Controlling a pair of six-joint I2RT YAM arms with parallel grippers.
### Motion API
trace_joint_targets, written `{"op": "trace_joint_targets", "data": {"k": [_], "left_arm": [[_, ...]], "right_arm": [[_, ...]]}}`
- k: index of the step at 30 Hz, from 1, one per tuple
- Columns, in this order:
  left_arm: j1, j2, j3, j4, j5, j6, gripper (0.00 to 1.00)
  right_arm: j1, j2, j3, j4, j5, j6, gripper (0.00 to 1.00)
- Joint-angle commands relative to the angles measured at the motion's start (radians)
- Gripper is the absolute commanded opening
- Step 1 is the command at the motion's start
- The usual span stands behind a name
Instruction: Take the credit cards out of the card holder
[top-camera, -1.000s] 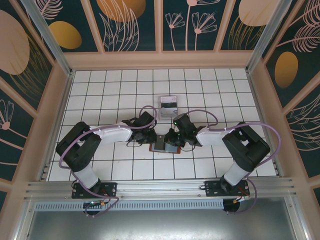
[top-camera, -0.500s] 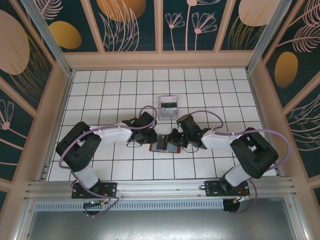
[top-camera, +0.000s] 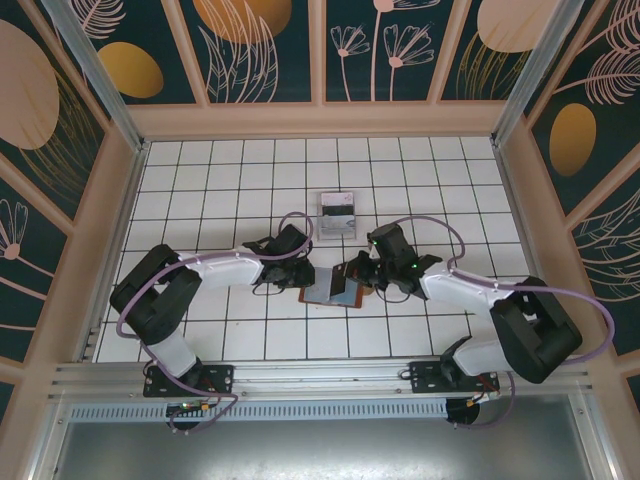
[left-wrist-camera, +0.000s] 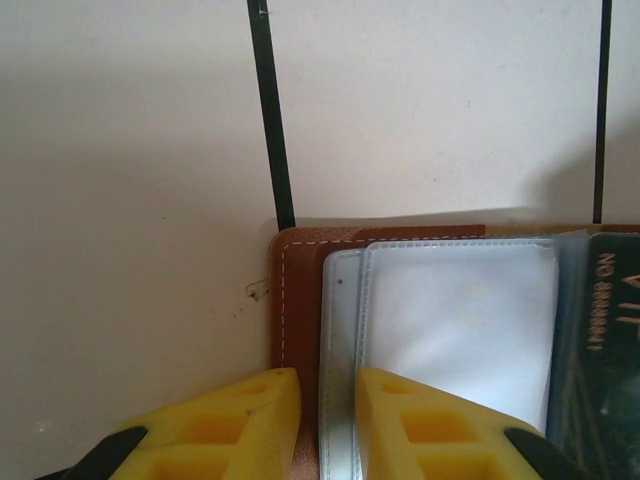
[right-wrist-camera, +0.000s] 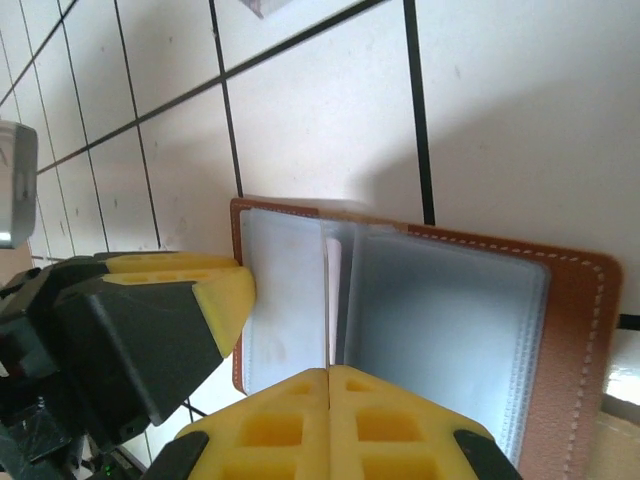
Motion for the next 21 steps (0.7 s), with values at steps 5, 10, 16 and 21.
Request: {"op": "trace_joint_targets", "data": {"k": [5, 10, 16, 21], "left_arm": [[-0.016, 0.026, -0.097, -0.091, 0.104, -0.038, 0.27], [-0.016, -0.012, -0.111, -0.081, 0.116, -0.049, 0.27], [-0.015, -0.035, -0.109, -0.082, 0.102, -0.052, 0.34], [-0.016, -0.070, -0.083, -0.099, 0.053, -0.046, 0.40]], "right_arm": [[-0.018, -0.025, 0.050, -0.126, 0.066, -0.142, 0.00], [-0.018, -0.023, 0.130, -0.240, 0.151, -0.271, 0.00], [-0.017, -0.003, 0.263, -0.353, 0.213, -0.475, 0.00], [-0.017, 0.050, 0.381, -0.409, 0.275, -0.679, 0.00]]}}
